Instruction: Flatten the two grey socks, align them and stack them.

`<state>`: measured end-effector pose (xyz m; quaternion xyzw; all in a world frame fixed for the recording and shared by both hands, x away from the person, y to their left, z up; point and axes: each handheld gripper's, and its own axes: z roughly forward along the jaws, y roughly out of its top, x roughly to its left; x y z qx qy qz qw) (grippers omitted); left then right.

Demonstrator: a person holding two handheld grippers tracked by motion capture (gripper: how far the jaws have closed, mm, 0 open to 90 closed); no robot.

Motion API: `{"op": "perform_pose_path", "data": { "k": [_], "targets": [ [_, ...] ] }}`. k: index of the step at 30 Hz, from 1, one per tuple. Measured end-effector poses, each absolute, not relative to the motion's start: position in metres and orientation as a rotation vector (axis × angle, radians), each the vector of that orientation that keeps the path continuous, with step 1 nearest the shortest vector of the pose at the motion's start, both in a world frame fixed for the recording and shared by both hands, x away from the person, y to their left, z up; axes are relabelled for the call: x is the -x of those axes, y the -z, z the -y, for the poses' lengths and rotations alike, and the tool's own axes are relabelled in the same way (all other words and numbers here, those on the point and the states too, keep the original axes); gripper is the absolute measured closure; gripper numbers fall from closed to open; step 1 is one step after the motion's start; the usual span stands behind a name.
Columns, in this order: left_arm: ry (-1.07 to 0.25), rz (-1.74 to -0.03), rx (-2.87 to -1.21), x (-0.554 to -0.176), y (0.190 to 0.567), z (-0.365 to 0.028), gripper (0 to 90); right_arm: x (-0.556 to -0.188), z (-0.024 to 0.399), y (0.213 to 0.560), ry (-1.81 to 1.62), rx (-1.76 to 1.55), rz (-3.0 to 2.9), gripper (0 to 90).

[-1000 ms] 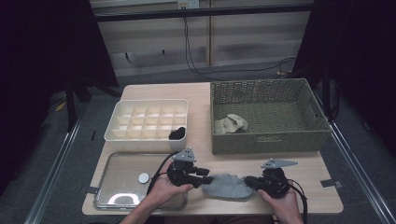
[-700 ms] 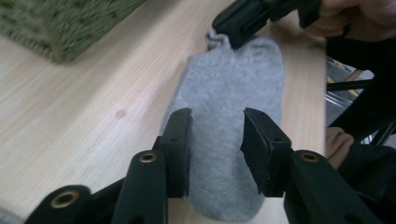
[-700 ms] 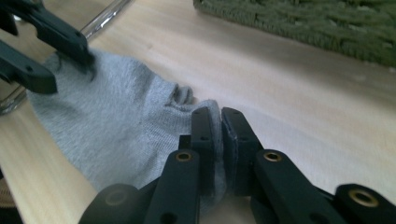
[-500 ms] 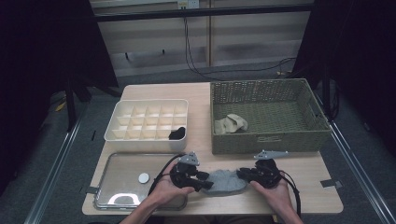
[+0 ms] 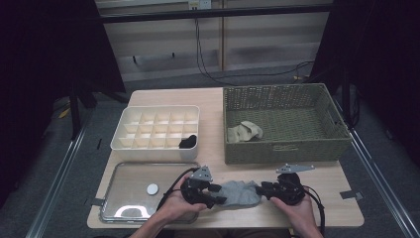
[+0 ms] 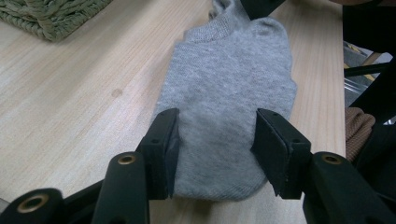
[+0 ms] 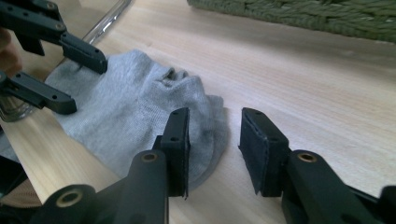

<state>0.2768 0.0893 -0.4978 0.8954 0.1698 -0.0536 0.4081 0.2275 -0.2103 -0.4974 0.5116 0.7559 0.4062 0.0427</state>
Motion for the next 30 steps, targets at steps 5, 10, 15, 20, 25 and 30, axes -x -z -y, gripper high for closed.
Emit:
{"op": "perform_pose_path", "data": {
  "k": [5, 10, 15, 20, 25, 30],
  "targets": [
    [0.132, -0.422, -2.253, -0.276, 0.498, -0.089, 50.1, -0.227, 0.205, 0.499, -1.227, -1.540, -2.345, 60.0],
    [0.125, -0.421, -2.259, -0.276, 0.498, -0.089, 50.2, -0.226, 0.199, 0.500, -1.210, -1.485, -2.378, 65.4],
    [0.131, -0.418, -2.272, -0.276, 0.497, -0.090, 50.2, -0.228, 0.194, 0.502, -1.212, -1.447, -2.413, 83.4],
    [0.152, -0.427, -2.267, -0.272, 0.496, -0.092, 50.4, -0.235, 0.196, 0.501, -1.208, -1.462, -2.401, 85.9],
    [0.177, -0.431, -2.279, -0.271, 0.494, -0.092, 52.3, -0.245, 0.199, 0.497, -1.254, -1.470, -2.376, 86.4],
    [0.178, -0.433, -2.296, -0.271, 0.493, -0.092, 55.4, -0.247, 0.201, 0.493, -1.293, -1.455, -2.370, 86.6]
  ]
}}
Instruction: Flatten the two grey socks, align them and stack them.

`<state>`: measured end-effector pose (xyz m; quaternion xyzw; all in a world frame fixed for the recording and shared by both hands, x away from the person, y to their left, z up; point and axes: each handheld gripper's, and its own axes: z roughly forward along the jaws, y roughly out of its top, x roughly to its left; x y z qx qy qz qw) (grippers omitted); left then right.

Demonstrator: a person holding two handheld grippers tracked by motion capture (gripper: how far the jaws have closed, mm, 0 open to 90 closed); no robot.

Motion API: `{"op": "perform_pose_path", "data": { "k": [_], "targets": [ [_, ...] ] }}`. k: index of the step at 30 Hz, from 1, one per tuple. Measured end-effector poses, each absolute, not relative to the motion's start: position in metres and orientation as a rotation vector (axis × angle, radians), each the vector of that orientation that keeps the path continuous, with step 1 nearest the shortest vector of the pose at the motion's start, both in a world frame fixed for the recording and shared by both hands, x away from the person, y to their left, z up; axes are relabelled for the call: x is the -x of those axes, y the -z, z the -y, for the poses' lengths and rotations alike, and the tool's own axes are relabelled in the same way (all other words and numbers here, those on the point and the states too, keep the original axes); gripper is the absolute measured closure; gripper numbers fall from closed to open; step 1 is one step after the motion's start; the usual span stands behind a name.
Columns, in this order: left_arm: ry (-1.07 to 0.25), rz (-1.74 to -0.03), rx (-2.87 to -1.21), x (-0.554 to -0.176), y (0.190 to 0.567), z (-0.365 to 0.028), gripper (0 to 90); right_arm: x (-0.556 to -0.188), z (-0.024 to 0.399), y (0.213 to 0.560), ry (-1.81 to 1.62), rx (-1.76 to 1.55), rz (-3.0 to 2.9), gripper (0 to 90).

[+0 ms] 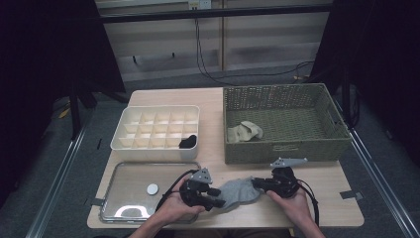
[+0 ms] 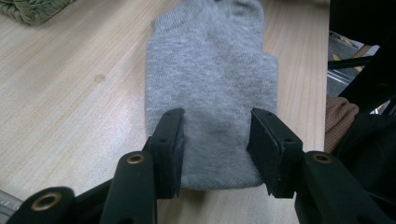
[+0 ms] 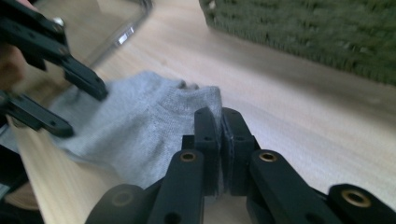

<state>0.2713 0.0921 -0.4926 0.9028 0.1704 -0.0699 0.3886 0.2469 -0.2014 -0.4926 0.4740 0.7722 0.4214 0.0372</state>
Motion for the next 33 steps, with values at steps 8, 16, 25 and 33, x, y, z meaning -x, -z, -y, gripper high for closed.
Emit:
{"op": "perform_pose_path", "data": {
  "k": [8, 16, 25, 33],
  "targets": [
    [0.144, -0.439, -2.202, -0.280, 0.477, -0.086, 61.3, -0.246, 0.202, 0.487, -1.325, -1.431, -2.378, 86.6],
    [0.168, -0.475, -2.164, -0.291, 0.482, -0.073, 69.3, -0.246, 0.203, 0.485, -1.336, -1.434, -2.376, 86.6],
    [0.166, -0.461, -2.244, -0.285, 0.499, -0.060, 69.1, -0.245, 0.203, 0.482, -1.372, -1.434, -2.376, 86.6],
    [0.163, -0.472, -2.240, -0.283, 0.500, -0.055, 69.3, -0.245, 0.191, 0.468, -1.434, -1.414, -2.375, 86.7]
  ]
}}
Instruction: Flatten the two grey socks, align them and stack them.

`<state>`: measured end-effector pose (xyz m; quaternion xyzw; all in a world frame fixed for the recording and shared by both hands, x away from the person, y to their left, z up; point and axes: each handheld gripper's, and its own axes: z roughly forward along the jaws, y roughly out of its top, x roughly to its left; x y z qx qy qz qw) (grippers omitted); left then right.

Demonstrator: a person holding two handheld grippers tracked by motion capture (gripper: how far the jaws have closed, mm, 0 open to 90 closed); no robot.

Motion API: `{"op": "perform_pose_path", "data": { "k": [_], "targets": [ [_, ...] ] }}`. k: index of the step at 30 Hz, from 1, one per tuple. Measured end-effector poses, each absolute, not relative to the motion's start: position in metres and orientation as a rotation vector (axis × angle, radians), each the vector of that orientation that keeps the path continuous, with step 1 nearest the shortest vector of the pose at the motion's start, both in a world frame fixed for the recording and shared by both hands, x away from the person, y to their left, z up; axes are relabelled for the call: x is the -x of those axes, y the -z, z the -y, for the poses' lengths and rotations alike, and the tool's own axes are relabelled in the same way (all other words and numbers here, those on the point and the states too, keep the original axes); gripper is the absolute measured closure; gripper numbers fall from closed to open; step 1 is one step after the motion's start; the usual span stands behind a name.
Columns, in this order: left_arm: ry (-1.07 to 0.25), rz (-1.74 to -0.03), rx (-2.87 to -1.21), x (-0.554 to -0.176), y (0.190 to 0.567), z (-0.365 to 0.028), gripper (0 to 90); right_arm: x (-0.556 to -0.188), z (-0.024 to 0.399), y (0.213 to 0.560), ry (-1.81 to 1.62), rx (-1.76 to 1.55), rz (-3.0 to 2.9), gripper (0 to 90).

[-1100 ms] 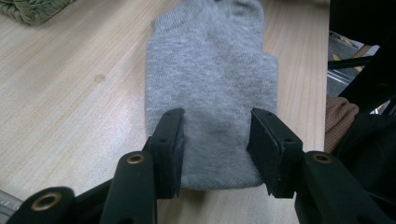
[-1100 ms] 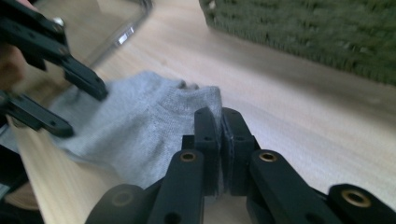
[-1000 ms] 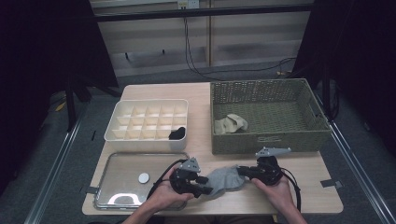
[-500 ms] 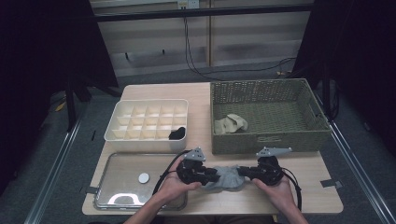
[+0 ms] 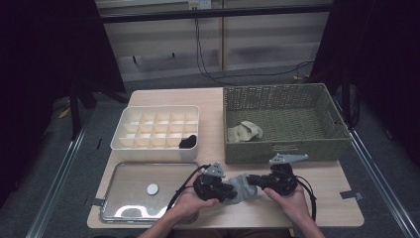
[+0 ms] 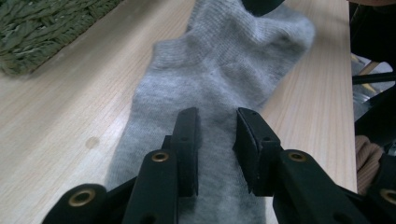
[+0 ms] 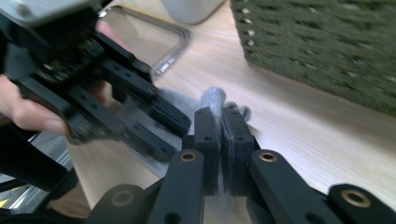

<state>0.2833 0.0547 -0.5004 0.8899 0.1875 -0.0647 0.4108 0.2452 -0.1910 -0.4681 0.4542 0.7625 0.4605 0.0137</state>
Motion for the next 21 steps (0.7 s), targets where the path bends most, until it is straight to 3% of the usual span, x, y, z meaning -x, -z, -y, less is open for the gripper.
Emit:
{"op": "perform_pose_path", "data": {
  "k": [13, 21],
  "targets": [
    [0.157, -0.485, -2.232, -0.285, 0.501, -0.038, 69.0, -0.248, 0.171, 0.460, -1.479, -1.369, -2.402, 86.7],
    [0.139, -0.445, -2.225, -0.281, 0.494, -0.044, 62.3, -0.248, 0.175, 0.465, -1.471, -1.396, -2.390, 86.7]
  ]
}}
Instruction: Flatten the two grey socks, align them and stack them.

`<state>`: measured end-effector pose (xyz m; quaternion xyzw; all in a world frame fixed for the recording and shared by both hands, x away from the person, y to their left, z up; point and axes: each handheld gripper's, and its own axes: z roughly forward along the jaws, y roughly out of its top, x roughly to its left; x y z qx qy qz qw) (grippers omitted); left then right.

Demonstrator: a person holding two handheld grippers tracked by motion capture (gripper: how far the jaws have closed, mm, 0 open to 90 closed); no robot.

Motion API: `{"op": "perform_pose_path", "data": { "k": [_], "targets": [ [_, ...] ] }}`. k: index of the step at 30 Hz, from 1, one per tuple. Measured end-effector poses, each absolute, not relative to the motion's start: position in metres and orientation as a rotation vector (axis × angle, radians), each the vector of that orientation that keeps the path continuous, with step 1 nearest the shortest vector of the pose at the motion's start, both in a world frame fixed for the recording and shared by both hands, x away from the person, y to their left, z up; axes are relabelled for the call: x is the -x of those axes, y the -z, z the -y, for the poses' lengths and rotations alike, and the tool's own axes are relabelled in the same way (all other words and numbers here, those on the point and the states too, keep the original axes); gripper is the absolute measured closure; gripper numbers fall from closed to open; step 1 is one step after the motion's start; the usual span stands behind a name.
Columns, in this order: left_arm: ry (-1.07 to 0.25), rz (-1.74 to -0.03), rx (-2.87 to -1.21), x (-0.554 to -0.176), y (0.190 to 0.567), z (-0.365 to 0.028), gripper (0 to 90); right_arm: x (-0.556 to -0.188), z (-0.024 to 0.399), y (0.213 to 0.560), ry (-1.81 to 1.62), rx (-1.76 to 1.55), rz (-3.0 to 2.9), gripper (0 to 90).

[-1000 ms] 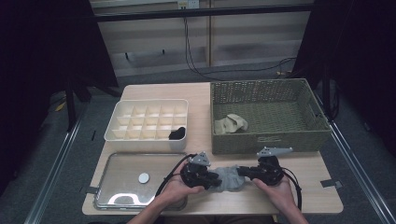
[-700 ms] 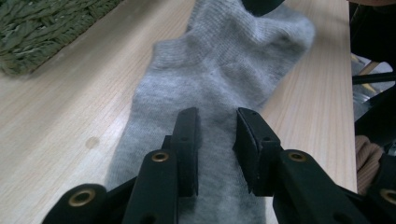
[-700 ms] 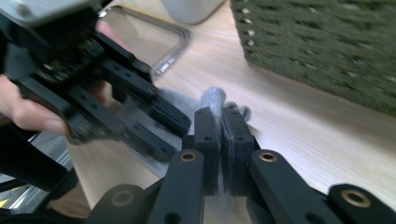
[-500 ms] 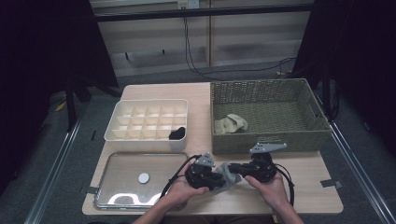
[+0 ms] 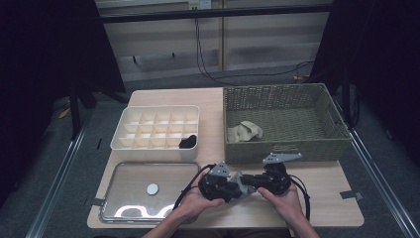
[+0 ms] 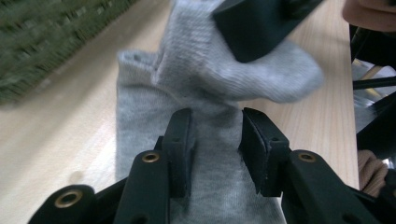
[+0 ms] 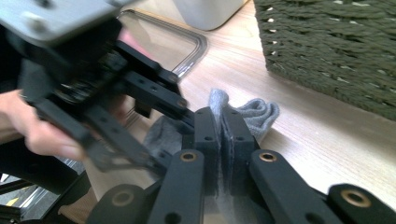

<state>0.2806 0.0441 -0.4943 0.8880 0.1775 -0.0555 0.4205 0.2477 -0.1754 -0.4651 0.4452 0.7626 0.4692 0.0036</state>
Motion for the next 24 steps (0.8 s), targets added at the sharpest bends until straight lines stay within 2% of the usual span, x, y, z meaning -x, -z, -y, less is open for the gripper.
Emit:
{"op": "perform_pose_path", "data": {
  "k": [8, 11, 16, 19, 24],
  "targets": [
    [0.114, -0.454, -2.211, -0.276, 0.480, -0.073, 59.5, -0.249, 0.180, 0.466, -1.464, -1.406, -2.373, 86.7],
    [0.059, -0.445, -2.203, -0.268, 0.472, -0.087, 57.5, -0.248, 0.180, 0.466, -1.460, -1.409, -2.375, 86.7],
    [0.079, -0.452, -2.203, -0.264, 0.471, -0.108, 57.0, -0.248, 0.178, 0.467, -1.452, -1.409, -2.375, 86.6],
    [0.110, -0.464, -2.223, -0.265, 0.479, -0.111, 62.1, -0.249, 0.176, 0.467, -1.449, -1.409, -2.383, 86.6],
    [0.146, -0.427, -2.279, -0.261, 0.486, -0.104, 65.1, -0.248, 0.170, 0.469, -1.443, -1.396, -2.409, 86.3]
  ]
}}
